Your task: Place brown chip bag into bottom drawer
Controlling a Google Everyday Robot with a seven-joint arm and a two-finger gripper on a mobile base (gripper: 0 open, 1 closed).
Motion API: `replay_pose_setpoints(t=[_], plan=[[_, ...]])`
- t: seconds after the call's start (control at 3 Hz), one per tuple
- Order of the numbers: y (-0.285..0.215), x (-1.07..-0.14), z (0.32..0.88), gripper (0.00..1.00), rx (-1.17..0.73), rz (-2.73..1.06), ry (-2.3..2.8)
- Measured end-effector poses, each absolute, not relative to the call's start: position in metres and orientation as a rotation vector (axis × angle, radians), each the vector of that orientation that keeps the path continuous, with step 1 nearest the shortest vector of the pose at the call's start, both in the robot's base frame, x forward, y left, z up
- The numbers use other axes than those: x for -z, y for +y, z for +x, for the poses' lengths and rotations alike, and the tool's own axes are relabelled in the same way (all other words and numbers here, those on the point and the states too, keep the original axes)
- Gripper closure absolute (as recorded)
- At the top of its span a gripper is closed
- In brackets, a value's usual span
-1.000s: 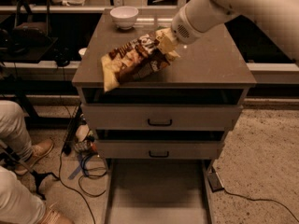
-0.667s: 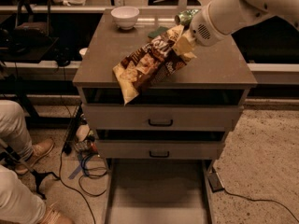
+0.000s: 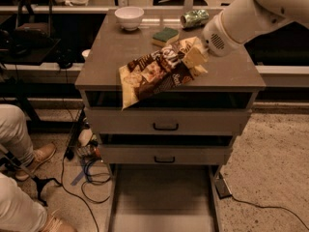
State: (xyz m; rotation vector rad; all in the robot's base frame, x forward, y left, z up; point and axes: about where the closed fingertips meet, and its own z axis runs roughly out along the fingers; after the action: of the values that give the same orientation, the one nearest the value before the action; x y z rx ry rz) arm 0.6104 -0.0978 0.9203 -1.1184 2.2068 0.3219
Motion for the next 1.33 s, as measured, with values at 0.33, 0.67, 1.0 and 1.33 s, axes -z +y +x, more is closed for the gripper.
replay_pose_setpoints(t=[0.33, 0.67, 1.0, 1.33], plan=[[-0.121, -0.899, 0.555, 1.0, -0.389, -1.126, 2.323], [-0.148, -0.864, 0.494, 1.0, -0.465, -1.071, 2.464], [-0.164, -0.83, 0.453, 1.0, -0.529, -1.019, 2.579], [-0.164, -0.83, 0.453, 1.0, -0.529, -1.019, 2.579]])
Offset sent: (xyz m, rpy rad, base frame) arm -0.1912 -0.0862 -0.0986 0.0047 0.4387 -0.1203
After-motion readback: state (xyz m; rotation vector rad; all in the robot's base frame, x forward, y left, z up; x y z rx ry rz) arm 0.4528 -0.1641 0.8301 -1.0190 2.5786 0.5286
